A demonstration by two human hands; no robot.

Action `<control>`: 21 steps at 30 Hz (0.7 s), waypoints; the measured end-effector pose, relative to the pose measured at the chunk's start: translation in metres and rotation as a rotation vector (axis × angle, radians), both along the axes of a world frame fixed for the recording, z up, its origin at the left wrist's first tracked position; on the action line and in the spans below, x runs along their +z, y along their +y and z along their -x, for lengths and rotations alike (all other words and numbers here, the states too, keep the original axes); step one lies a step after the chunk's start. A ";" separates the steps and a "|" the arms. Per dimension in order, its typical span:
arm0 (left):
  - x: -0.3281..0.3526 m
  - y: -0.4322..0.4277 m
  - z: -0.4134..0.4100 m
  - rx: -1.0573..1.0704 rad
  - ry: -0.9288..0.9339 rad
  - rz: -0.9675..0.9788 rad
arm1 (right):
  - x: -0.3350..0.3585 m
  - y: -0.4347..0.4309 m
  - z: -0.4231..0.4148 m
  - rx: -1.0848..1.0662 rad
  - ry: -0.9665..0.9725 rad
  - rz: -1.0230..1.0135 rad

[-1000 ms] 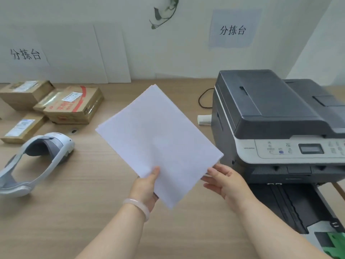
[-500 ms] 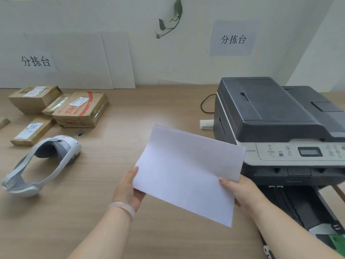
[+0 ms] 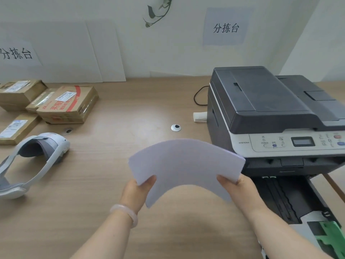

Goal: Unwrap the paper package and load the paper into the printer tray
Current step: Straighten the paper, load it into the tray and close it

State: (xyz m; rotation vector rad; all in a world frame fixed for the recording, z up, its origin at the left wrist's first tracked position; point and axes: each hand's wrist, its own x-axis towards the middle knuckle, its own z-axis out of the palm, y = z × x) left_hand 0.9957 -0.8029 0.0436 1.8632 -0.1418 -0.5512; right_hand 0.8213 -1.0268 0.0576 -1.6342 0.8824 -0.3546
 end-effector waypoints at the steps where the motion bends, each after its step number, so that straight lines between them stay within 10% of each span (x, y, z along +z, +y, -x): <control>1: -0.004 0.000 0.003 0.019 -0.011 0.014 | -0.005 0.002 0.001 -0.025 -0.005 -0.006; 21: -0.050 0.008 0.011 -0.028 0.028 -0.271 | -0.047 0.023 0.006 -0.025 0.217 -0.048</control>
